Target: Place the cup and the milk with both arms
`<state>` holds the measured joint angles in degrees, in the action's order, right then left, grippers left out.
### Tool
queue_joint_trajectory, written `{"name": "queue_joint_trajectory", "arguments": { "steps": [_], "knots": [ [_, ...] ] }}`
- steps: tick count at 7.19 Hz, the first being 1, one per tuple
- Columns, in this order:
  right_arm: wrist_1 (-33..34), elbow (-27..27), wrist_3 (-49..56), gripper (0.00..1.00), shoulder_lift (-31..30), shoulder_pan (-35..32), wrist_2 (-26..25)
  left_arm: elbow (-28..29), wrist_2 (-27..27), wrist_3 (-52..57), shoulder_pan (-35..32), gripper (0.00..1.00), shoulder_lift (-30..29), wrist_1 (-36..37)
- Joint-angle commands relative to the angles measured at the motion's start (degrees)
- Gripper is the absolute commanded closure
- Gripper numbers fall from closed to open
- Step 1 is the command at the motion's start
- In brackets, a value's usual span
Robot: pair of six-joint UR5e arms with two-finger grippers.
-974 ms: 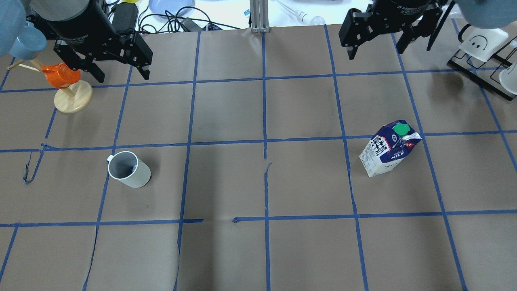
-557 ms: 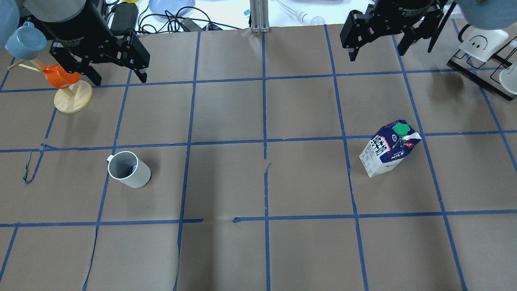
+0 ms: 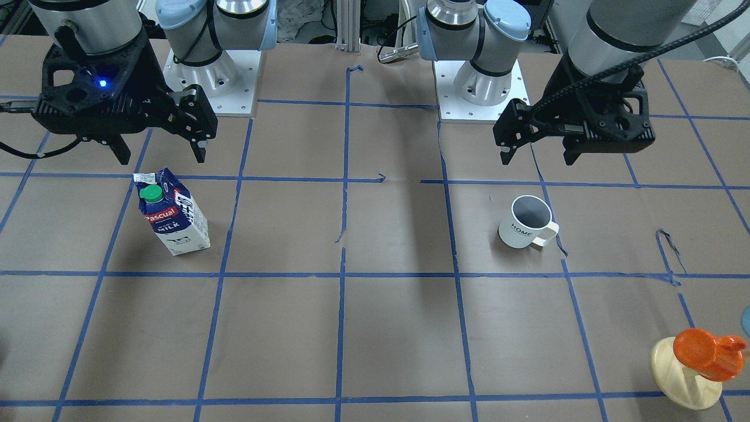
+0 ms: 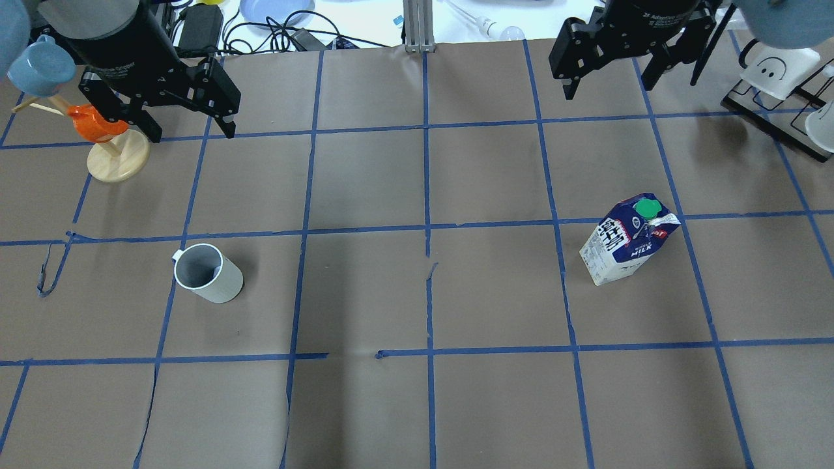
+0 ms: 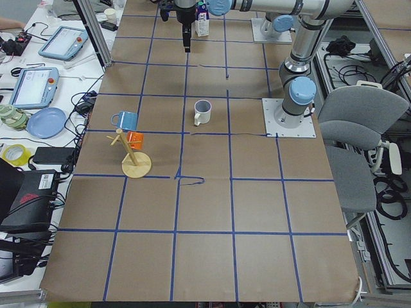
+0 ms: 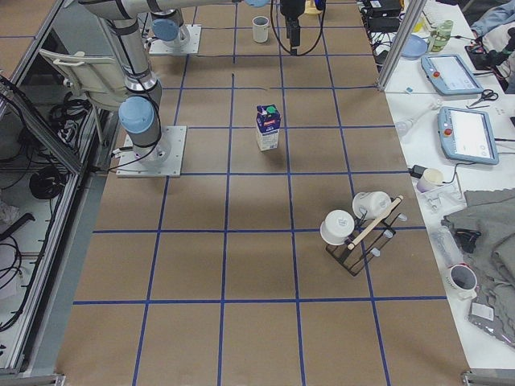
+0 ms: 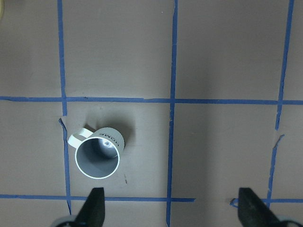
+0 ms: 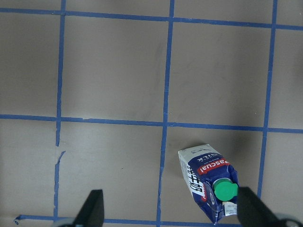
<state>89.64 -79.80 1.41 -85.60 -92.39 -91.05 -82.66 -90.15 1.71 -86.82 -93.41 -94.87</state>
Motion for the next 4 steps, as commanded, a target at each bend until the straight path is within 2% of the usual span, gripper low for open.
{"name": "queue_joint_trajectory", "arguments": {
  "steps": [1,4],
  "knots": [
    [-0.08,0.00,0.08,0.00,0.00,0.02,0.00,-1.00,-1.25,0.23,0.94,0.00,-0.98,0.56],
    [-0.17,-0.09,0.08,0.00,0.17,0.02,0.00,-7.58,-2.23,0.40,11.64,0.00,-1.25,4.59]
  ]
}}
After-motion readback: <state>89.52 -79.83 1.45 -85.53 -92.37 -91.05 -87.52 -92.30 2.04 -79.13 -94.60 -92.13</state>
